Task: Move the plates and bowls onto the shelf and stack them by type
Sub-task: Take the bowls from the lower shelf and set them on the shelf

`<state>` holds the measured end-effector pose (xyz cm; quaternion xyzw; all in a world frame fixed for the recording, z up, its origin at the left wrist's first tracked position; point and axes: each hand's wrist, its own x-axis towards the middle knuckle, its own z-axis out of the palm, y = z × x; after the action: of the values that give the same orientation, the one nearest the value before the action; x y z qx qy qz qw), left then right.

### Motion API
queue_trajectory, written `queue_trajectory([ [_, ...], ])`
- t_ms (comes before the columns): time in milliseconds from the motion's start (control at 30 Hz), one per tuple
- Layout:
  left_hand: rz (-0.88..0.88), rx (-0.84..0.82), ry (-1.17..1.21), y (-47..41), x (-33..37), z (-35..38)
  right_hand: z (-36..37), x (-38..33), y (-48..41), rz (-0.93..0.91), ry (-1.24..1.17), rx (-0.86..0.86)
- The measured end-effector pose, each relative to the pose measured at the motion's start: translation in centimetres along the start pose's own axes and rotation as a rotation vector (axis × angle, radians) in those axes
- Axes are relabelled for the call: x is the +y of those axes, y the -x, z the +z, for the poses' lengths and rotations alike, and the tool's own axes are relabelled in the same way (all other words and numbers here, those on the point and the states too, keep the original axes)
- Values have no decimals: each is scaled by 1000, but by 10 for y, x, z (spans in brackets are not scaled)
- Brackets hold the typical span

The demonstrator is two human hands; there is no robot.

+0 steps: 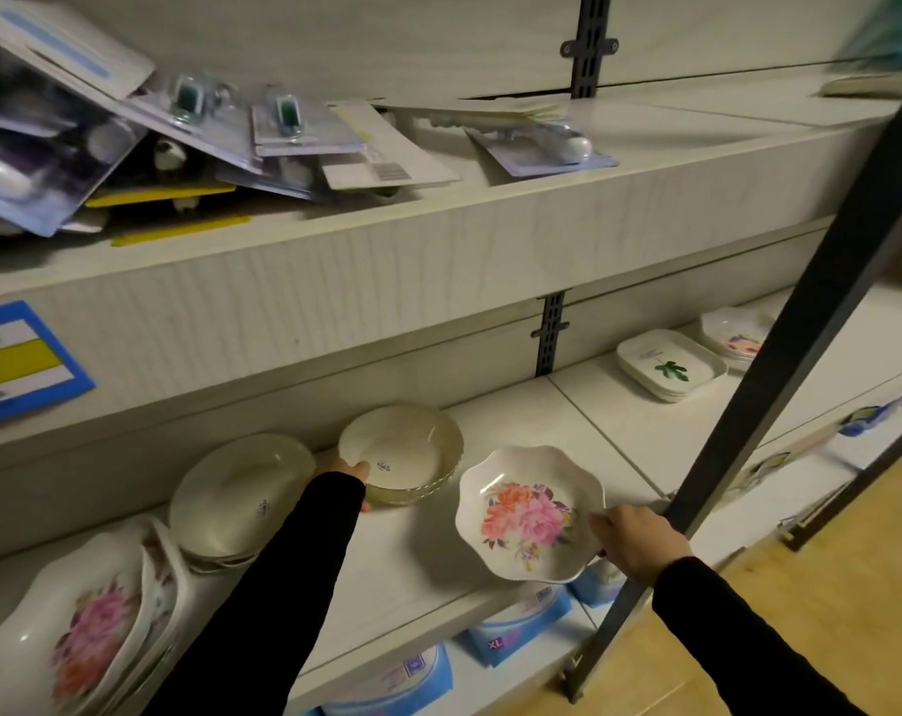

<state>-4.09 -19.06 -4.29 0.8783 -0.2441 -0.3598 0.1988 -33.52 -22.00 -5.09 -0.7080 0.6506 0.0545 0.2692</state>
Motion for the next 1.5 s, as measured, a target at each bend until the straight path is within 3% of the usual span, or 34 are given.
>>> queue_trajectory([
  [333,214,136,123,10,-17,-31,-3,1,18,25,-105,70],
  [600,295,-32,212,35,-31,-27,8,34,60,60,-204,176],
  [800,344,-159,170,72,-25,0,11,75,94,138,-277,227],
  [1067,379,-199,172,117,-9,50,-9,148,114,205,-339,262],
  [1500,335,-167,254,212,33,177,-91,312,95,93,-250,250],
])
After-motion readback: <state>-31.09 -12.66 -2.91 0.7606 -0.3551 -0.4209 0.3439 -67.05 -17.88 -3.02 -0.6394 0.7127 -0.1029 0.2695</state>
